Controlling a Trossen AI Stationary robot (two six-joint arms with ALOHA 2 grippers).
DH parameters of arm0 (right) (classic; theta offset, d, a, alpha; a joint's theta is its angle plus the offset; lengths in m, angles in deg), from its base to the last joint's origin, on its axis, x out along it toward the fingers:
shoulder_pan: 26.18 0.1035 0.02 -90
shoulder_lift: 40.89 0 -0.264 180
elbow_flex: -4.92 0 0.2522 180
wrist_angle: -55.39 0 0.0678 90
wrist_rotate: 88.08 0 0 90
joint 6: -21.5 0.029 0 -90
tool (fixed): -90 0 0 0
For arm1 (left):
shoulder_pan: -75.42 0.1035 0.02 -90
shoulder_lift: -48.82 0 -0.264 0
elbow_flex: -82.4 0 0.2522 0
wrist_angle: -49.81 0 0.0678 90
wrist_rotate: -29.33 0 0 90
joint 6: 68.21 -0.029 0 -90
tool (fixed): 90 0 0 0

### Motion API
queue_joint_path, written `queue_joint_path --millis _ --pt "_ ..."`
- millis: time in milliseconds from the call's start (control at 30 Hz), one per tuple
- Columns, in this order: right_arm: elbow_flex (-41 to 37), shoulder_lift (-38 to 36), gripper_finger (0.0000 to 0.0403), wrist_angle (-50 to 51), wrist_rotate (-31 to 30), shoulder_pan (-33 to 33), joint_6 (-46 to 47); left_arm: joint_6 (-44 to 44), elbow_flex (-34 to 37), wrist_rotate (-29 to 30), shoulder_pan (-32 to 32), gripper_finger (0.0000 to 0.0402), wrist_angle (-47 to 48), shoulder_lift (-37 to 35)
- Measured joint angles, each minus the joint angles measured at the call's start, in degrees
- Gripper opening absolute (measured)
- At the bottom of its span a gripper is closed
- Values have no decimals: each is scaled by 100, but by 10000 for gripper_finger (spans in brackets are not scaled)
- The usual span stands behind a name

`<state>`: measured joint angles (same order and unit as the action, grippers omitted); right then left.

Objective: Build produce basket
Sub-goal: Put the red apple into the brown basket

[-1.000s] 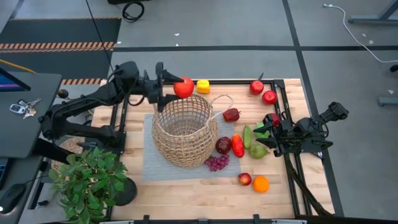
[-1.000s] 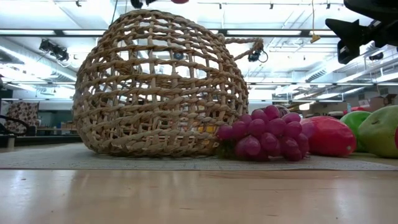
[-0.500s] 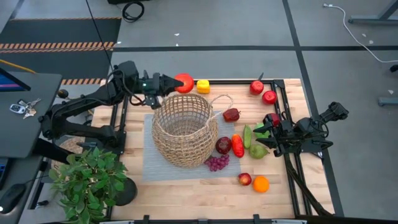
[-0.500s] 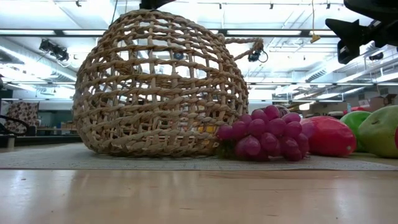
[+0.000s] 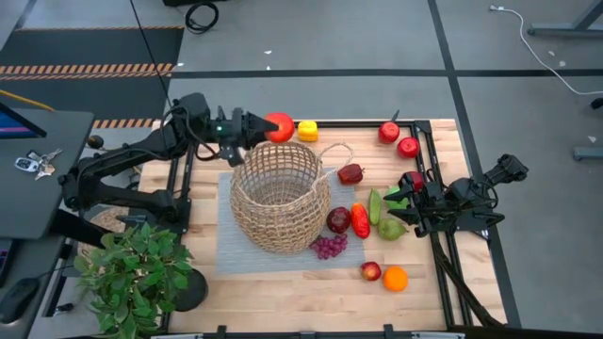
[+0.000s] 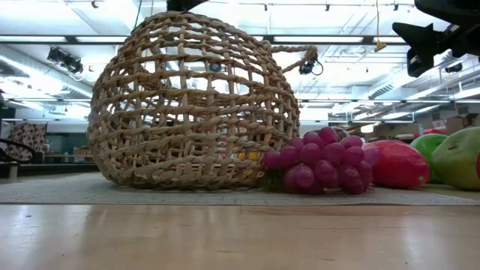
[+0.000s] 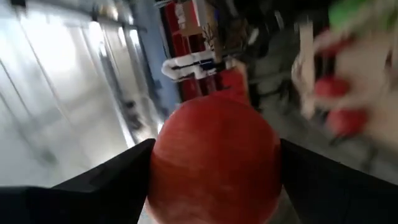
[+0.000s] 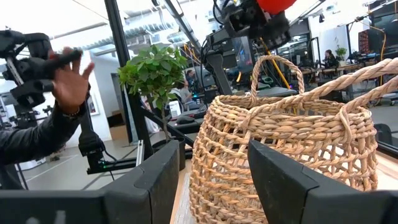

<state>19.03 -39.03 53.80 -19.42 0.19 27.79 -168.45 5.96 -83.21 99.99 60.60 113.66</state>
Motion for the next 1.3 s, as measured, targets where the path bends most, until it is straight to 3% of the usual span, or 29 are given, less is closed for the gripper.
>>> queue_joint_path --millis 500,967,1300 --pt "-1 1 197 0 0 2 0 9628 0 -14 19 327 117 0" --pt "0 -1 197 0 0 1 0 16133 0 -9 -21 327 108 0" --pt "1 -1 197 0 0 2 0 19998 0 -14 -174 327 103 0"
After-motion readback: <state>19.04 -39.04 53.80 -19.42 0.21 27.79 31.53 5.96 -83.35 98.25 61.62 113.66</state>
